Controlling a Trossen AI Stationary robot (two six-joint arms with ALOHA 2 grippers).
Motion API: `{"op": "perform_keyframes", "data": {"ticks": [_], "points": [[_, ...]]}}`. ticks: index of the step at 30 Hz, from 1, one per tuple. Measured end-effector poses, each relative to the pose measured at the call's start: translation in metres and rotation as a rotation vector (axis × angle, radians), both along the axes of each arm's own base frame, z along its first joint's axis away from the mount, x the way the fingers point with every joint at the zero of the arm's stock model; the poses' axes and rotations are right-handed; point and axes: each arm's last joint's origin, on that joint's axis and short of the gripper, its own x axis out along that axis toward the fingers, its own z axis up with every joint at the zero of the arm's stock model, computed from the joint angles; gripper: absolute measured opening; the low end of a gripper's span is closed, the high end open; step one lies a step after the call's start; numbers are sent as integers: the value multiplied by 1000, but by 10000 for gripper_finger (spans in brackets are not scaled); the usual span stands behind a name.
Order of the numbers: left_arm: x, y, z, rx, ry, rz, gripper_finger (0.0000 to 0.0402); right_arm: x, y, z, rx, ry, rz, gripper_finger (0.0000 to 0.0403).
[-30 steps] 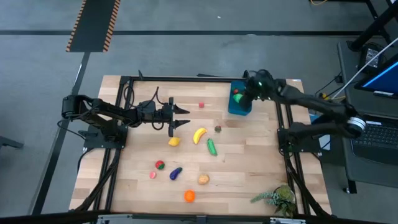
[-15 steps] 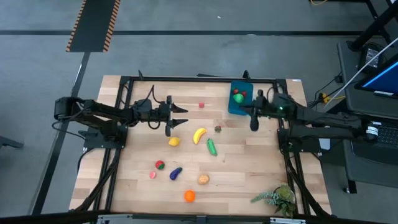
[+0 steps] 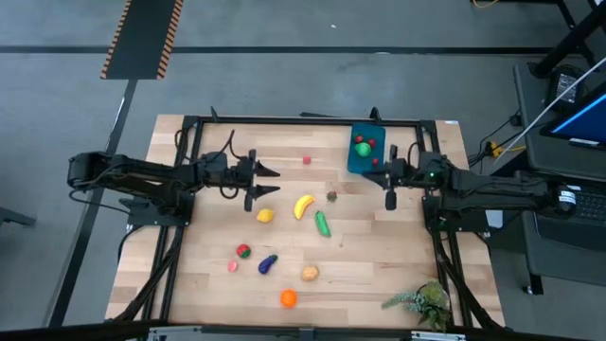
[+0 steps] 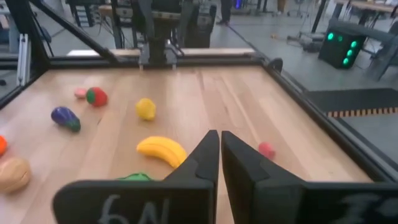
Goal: Pick and placing Produce into tupperware
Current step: Put the yellow lemon into the blue bin
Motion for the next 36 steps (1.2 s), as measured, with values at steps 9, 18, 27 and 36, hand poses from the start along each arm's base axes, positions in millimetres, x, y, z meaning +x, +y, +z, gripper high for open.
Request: {"op": "perform_keyframes", "data": {"ticks": [9,18,27,36], "points": [[0,-1,-2,-4,18,-3,197,0,0,-1,3,10,0,22],[0,-1,-2,-2,18,-3,197,0,0,1,3,-8,1,22],[0,-1,-2,-1,18,-3,197,1,1,4,15,-49,28,22],[0,-1,-2,-1,19,-3,197,1,2,6,-6,-66,63,71]]}}
